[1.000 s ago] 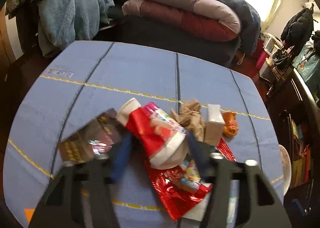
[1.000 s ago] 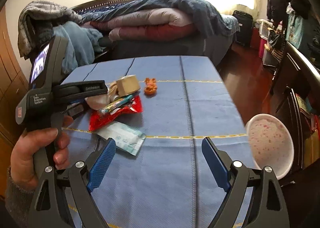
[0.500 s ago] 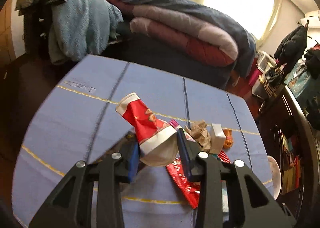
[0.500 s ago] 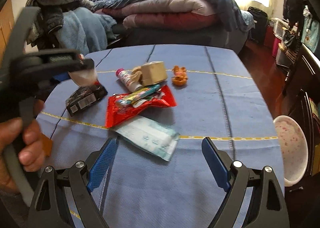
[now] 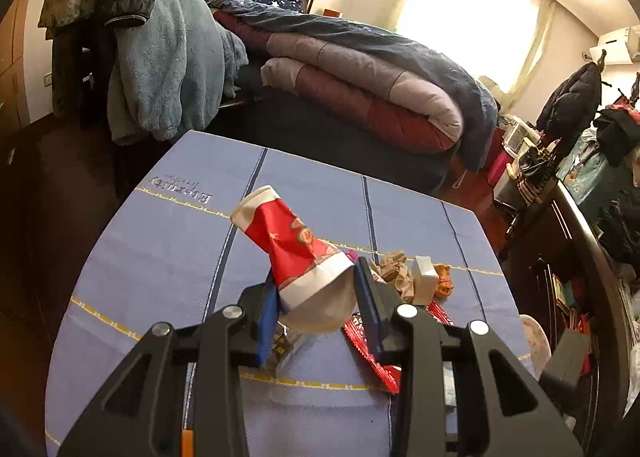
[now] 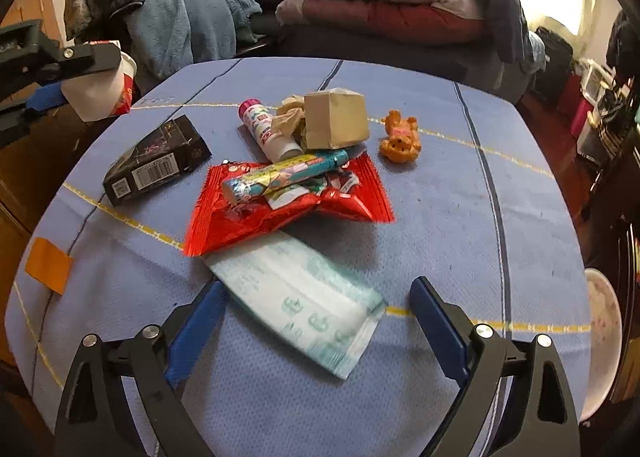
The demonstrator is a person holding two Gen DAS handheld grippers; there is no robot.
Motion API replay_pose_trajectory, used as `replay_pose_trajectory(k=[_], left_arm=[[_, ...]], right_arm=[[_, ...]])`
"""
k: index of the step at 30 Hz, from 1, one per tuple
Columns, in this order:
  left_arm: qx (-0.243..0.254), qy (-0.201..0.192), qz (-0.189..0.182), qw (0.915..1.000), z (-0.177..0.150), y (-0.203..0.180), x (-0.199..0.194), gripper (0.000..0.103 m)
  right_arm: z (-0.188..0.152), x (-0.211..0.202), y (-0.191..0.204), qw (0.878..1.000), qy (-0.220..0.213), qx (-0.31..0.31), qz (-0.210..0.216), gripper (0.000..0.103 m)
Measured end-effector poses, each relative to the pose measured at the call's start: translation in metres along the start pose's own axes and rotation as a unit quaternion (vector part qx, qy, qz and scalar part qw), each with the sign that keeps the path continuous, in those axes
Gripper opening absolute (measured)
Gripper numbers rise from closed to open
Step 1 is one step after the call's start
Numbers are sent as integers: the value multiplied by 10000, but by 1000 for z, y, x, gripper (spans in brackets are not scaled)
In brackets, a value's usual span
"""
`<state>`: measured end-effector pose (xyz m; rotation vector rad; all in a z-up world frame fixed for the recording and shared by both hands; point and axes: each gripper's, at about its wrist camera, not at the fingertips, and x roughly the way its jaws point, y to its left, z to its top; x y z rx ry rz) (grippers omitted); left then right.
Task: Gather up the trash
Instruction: 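Grasp the red-white paper cup with left tool while right tool grasps tissue packet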
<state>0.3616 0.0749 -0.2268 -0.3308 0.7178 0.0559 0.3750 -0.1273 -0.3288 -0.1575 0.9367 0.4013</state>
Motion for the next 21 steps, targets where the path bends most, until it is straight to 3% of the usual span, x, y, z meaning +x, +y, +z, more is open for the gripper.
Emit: replay_pose_trajectory(k=[5,9,14,18,21], left_arm=[[15,-7,-19,10000,0,0,0,36],[14,-23,-12,10000,0,1,-2,36],[33,-52,1,10000,1,1,-8,36],[52,-79,10,10000,1,0,-14,36],[78,-102,0,9999,1,-2,-18,36]], right_arm=[[-1,1,2,9999,-47,-93,-29,92],[-1,-3,6,9998,-102,-163,8,79],[-4,-6,11,9997,-107,-198,15,72],[-9,-13,11,9997,-103,-189,72,54],[-14,-18,10,9998,-96,-128,131,52]])
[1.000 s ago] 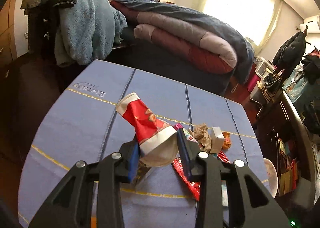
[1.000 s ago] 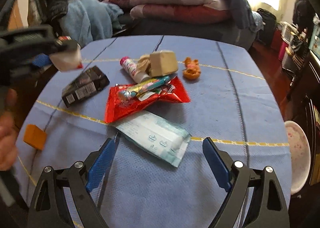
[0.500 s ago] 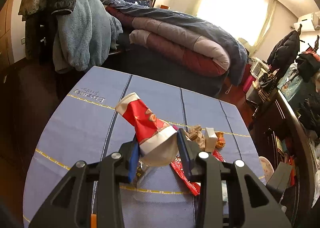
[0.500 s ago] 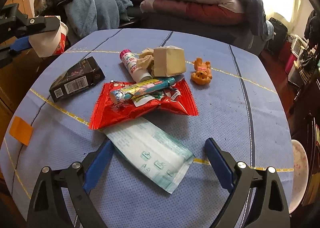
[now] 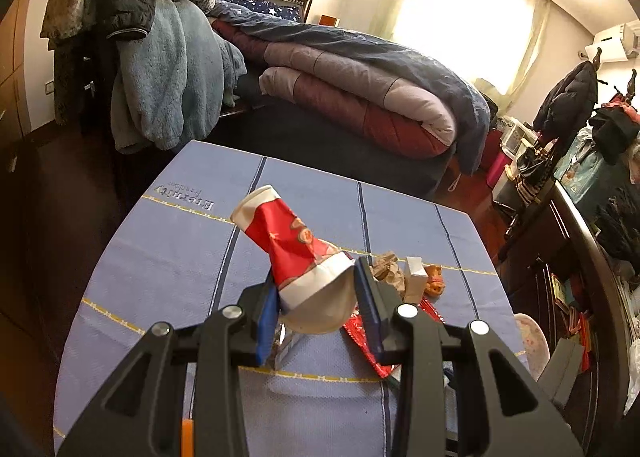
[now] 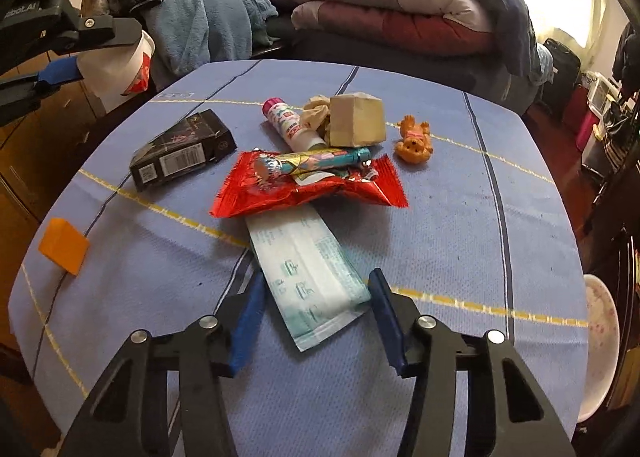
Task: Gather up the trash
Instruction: 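Grasp the red-white paper cup with left tool while right tool grasps tissue packet, then carry both items over the wastebasket and open both tools to drop them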
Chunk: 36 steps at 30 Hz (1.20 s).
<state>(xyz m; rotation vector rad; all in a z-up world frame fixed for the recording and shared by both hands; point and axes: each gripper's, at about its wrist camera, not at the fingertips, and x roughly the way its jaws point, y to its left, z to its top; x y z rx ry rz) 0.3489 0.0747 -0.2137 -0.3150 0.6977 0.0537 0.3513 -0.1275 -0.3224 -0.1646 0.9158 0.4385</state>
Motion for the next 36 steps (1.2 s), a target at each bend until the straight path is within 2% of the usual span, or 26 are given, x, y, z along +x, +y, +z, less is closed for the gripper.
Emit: replay_pose_trajectory(k=[9,17,26,36], left_arm=[[144,-56,-122,9998,-3,-13,-15,36],[342,-101,-382,9986,-8,-37,-29,36],[806,-141,-871,9928,-20,-91,-41,36],[1292,-71,-1388,9818,-34,-155,-42,36]], right_arm=[[-13,-34,-15,9986,-199,401,267,49],[-26,-70,-31,9966,-490,625,218,49],[-47,-111,-76,9895,-857,1159,-74,49],[-72,-143,-122,9797,-1112,1597,-485,49]])
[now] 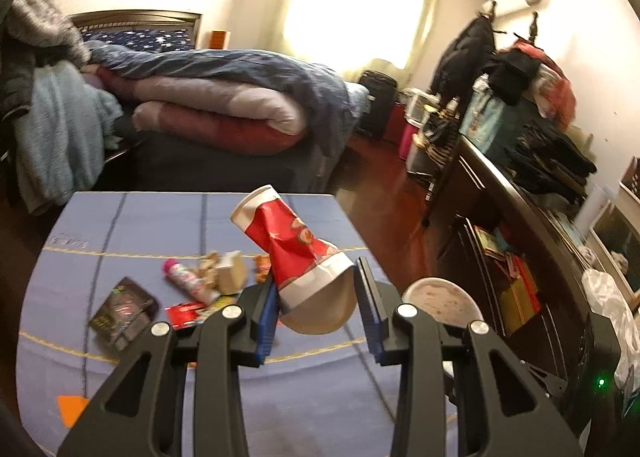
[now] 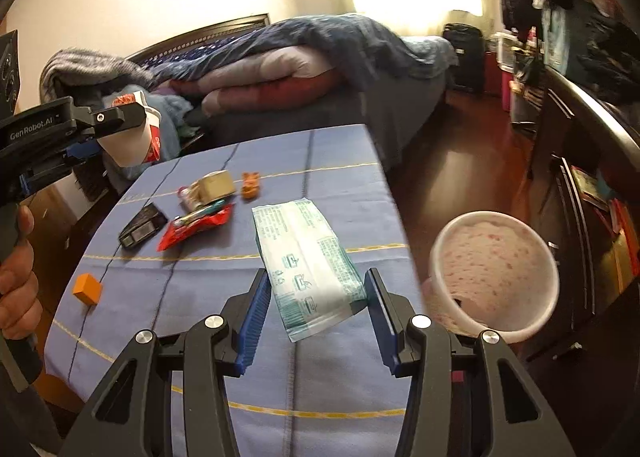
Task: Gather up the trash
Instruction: 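Carry both items over the wastebasket and open both tools to drop them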
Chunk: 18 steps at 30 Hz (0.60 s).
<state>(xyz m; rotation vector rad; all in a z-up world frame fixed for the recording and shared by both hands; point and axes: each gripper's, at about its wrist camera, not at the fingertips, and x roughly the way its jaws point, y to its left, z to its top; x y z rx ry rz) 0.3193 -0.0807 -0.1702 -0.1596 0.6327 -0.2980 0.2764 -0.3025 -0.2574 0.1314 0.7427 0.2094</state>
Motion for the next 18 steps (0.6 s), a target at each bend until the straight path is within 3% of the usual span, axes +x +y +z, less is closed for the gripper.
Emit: replay_pose_trajectory(k=[18], left_arm=[[976,402,-818,9910,-13,-119,74,36]], right_arm=[[-2,-26,-97,9923,-438,840,-795,49]])
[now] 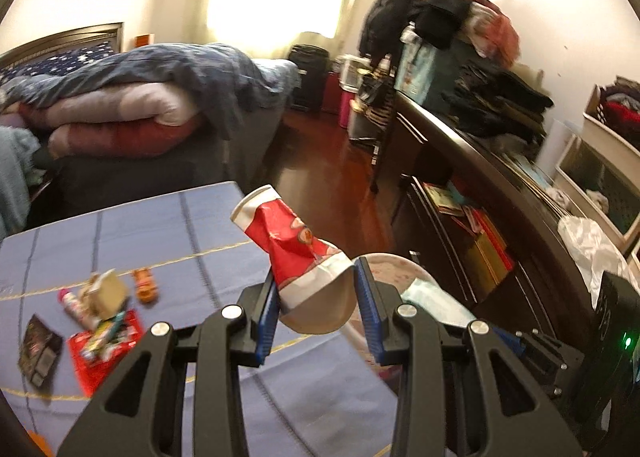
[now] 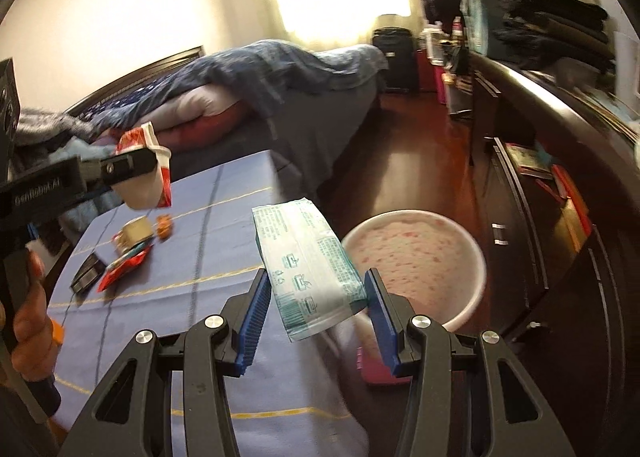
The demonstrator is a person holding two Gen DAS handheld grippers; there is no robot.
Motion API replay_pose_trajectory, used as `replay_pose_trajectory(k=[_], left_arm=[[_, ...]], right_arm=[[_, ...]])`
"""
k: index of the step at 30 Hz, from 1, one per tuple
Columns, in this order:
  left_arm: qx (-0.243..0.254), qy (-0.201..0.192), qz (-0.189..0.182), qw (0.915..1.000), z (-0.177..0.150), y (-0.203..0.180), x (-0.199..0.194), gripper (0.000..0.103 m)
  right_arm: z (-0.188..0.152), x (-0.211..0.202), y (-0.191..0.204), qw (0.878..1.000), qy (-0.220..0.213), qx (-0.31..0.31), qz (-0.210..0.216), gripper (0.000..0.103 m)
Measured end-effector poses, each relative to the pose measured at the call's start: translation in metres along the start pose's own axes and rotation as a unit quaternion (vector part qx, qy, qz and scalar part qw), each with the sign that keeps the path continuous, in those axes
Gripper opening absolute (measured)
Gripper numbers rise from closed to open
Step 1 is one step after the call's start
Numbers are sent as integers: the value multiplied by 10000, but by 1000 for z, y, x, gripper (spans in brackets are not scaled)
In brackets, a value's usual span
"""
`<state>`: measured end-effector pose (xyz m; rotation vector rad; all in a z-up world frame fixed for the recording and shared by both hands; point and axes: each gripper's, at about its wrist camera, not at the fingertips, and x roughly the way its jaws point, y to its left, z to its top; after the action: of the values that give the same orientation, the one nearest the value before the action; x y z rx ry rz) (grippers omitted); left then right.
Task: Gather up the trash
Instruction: 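Carry both items over the wastebasket and open both tools to drop them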
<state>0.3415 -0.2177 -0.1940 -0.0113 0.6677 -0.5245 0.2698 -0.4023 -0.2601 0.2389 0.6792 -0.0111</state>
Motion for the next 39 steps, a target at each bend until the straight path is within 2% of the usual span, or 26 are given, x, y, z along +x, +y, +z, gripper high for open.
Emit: replay_pose_trajectory(k=[8,17,29,32,34,39], left_arm=[[317,268,-365,9985,-1,-35,44,36],[444,791,-693,9935,-8,-65,117,37],[271,1575,-1009,9820,-15,-74,209,39],[200,1673,-1038,9802,-16,-73,222,52],[175,1586,-1062,9815,-15,-74,223,65],[130,1408,-1094,9839,-10,-73,215,80]], right_arm=[[10,6,-49,9980,-120,355,-501,49],[6,42,-93,9939,130,656,-880,49],[1,101,-124,9914,479,785,-933,49],[2,111,-124,9912,486,745,-980,51],[1,114,-125,9908,463,747,-1026,51],[-2,118,-128,9896,504,847,-1050,59]])
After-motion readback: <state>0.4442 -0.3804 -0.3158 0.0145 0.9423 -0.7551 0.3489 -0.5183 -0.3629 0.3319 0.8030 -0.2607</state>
